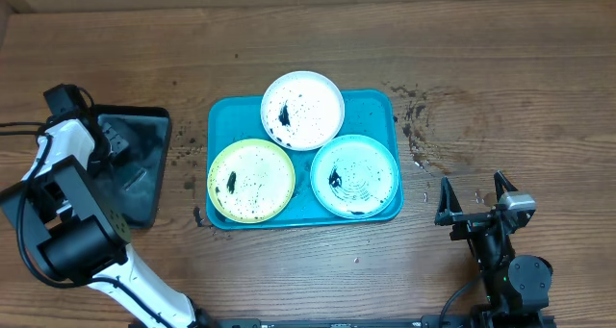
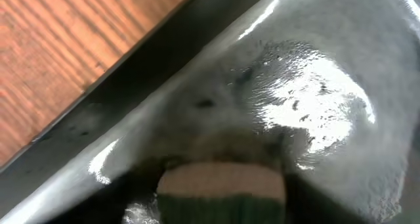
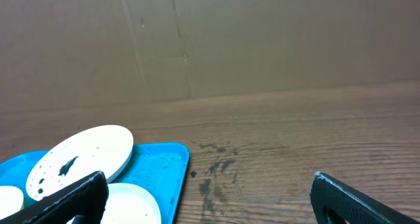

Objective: Clean dirty plates on tray and stack at the side
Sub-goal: 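Dip and rub the sponge in the soapy water with the left gripper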

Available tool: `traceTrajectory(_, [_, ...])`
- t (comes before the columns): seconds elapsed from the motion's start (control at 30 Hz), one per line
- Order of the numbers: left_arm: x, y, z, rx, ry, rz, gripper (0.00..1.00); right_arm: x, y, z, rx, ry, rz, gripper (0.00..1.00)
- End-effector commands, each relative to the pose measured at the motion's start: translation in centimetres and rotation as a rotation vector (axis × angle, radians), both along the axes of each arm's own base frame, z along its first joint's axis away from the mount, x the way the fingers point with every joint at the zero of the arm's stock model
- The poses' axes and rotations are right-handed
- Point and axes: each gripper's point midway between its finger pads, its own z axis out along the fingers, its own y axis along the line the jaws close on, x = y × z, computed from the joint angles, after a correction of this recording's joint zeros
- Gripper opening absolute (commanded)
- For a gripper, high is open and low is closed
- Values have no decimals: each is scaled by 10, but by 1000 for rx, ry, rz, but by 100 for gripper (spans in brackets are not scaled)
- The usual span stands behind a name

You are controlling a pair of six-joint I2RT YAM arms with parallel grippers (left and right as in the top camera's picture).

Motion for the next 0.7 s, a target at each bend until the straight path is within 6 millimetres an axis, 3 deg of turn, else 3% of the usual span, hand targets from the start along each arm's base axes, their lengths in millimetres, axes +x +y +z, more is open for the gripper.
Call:
traceTrajectory(0.0, [-22,-20,-31,-87,106,-16,100,0,-1,-2,0,-3,-6,100])
traceTrajectory(0.1, [-28,-31,-33,-143,125,-23,95,0,-1,-2,0,-3,-6,100])
traceTrajectory(0.23, [-33,-44,-34,-209,135,-30,54,0,-1,-2,0,-3,-6,100])
traceTrajectory(0.3, [-36,-48,-34,-229,145,-31,27,0,-1,-2,0,-3,-6,100])
traceTrajectory(0.4, [-38,-49,-34,-233,153,-30,4,0,-1,-2,0,-3,-6,100])
traceTrajectory(0.47, [-38,-49,-34,-233,153,-30,4,0,-1,-2,0,-3,-6,100])
traceTrajectory(0.53, [-38,-49,-34,-232,153,-30,4,0,-1,-2,0,-3,-6,100])
traceTrajectory(0.57, [-39,-50,-34,-236,158,-30,45,0,-1,-2,0,-3,-6,100])
traceTrajectory(0.6, [-41,-51,-34,-240,165,-29,97,0,-1,-2,0,-3,-6,100])
traceTrajectory(0.67, [-45,-54,-34,-253,185,-28,100,0,-1,-2,0,-3,-6,100])
